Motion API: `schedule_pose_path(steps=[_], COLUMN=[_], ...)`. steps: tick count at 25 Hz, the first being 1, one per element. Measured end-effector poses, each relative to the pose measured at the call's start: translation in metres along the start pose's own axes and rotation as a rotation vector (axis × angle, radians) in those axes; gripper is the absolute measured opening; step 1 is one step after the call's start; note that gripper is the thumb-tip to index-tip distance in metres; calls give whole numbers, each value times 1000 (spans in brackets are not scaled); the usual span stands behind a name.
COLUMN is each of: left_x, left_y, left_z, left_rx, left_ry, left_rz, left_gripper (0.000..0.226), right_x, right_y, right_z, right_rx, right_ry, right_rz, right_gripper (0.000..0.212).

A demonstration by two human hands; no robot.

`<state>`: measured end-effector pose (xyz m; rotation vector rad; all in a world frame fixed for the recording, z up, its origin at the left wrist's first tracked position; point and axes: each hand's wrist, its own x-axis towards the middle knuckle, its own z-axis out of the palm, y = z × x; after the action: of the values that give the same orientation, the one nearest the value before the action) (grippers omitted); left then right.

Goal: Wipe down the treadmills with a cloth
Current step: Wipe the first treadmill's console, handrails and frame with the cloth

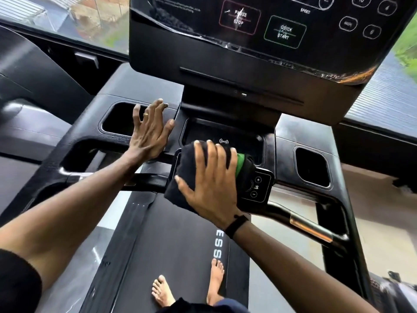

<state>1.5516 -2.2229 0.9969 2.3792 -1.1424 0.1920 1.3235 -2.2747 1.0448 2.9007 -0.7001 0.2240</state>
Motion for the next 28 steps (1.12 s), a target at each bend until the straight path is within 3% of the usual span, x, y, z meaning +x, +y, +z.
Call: schedule_pose_path(steps=[4, 7, 10, 15, 18, 28], left_x=[1, -9, -29, -43, -45, -66], left_y=[-3, 0, 3, 2, 0, 9], left_z=[-2, -10, -18, -27, -35, -28], left_rx=[-152, -287, -245, -222, -255, -242], left_ry=[11, 115, 114, 110, 137, 143], left_rz=[-7, -82, -56, -91, -154, -200], left_gripper=[66, 57, 57, 59, 59, 58], right_x=[16, 15, 1, -21, -14, 34], right_y=[-34, -30, -8, 44, 34, -32], right_z=[3, 6, 7, 11, 13, 3], right_rx=[2, -9, -16, -34, -19, -13], right_ry=[46, 63, 85, 135, 163, 188], right_rz=[-74, -156, -216, -31, 40, -22], right_gripper=[83, 79, 79, 75, 69, 57])
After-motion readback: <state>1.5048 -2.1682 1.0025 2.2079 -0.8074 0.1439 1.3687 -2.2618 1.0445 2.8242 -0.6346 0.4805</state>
